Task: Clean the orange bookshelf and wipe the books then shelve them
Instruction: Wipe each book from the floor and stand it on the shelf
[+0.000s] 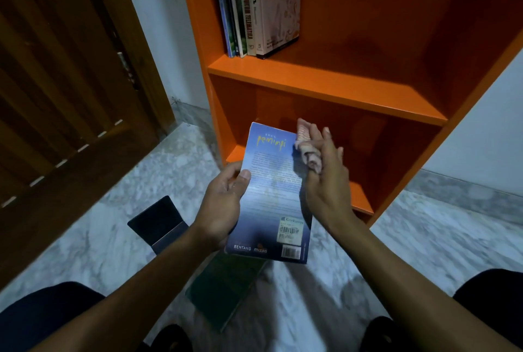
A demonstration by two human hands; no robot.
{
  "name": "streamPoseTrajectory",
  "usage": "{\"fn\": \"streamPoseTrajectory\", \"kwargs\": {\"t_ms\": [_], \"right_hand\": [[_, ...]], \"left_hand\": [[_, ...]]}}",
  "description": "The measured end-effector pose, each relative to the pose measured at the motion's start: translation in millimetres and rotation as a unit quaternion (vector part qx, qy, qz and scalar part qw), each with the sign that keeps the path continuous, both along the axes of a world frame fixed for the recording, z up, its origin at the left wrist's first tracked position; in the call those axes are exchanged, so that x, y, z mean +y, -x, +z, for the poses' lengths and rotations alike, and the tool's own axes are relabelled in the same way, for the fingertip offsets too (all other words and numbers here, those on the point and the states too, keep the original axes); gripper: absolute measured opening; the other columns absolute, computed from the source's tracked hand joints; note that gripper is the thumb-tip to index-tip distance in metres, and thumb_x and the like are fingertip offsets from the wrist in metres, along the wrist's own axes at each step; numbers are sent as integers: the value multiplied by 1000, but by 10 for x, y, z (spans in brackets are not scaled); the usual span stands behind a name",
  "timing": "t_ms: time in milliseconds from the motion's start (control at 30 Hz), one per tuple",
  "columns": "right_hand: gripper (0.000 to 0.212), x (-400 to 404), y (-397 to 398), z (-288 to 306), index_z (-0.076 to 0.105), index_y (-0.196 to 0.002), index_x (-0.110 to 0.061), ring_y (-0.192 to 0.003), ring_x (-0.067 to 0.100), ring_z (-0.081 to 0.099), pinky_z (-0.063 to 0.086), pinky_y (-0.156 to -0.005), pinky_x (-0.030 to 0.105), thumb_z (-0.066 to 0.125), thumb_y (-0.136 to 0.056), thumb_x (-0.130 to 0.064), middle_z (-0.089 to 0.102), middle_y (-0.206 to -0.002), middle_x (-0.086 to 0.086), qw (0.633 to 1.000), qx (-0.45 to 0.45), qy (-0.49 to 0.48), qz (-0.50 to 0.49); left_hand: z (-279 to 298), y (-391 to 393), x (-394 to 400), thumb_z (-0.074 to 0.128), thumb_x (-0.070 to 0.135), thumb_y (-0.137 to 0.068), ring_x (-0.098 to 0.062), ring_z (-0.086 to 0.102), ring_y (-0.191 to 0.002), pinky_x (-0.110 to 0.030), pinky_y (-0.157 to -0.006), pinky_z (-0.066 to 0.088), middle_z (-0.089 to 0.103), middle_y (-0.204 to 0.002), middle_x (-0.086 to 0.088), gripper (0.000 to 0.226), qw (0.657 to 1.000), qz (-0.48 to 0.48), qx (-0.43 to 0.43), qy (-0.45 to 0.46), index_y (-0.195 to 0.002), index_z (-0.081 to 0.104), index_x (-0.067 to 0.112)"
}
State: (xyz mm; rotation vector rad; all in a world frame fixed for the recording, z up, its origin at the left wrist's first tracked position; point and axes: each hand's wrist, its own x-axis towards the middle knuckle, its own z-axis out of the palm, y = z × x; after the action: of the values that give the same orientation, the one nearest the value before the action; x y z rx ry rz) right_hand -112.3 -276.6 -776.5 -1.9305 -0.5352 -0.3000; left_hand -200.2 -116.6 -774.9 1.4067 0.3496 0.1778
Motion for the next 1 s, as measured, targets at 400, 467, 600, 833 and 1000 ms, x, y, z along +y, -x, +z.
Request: {"fn": "streamPoseTrajectory", "kwargs": {"t_ms": [400,467,600,833,1000], "right_hand": [[38,136,562,-476,57,-124,-22,-128,14,49,36,-110,36,46,-88,-16,63,-132,2,950,-128,166,233],[36,120,587,-490,59,-120,-26,-115,3,54,45,-97,26,46,-89,-12,61,-122,-12,944,-104,166,267],[16,129,596,-309,53,-100,-35,-71,-2,62,48,-61,20,43,-99,-23,65,-86,-18,969,76,45,232],[18,87,160,108,55,-115,-10,-58,3,58,49,-55,26,46,-105,-21,64,-86,2,958,172,-223,-58],[28,59,132,65,54,-131,-23,-129,9,54,42,-109,50,47,-103,-27,61,-136,-6,985,74,-155,-28]], "left_hand": [[31,-136,390,46,26,-106,-35,71,-101,-57,-90,55,74,-105,-9,21,973,216,37,71,-105,65,18],[53,-153,494,45,25,-107,-30,71,-95,-52,-87,56,74,-101,-5,22,970,231,28,66,-97,64,22],[44,-150,612,48,23,-105,-22,66,-75,-43,-73,51,72,-85,-2,22,972,234,16,22,-91,65,21],[57,-17,334,49,29,-105,-30,72,-87,-39,-70,53,75,-101,-10,21,994,97,36,-26,-103,67,18],[19,53,-30,49,28,-104,-27,71,-99,-50,-86,56,73,-108,-4,21,995,-29,20,-96,-111,69,25]]}}
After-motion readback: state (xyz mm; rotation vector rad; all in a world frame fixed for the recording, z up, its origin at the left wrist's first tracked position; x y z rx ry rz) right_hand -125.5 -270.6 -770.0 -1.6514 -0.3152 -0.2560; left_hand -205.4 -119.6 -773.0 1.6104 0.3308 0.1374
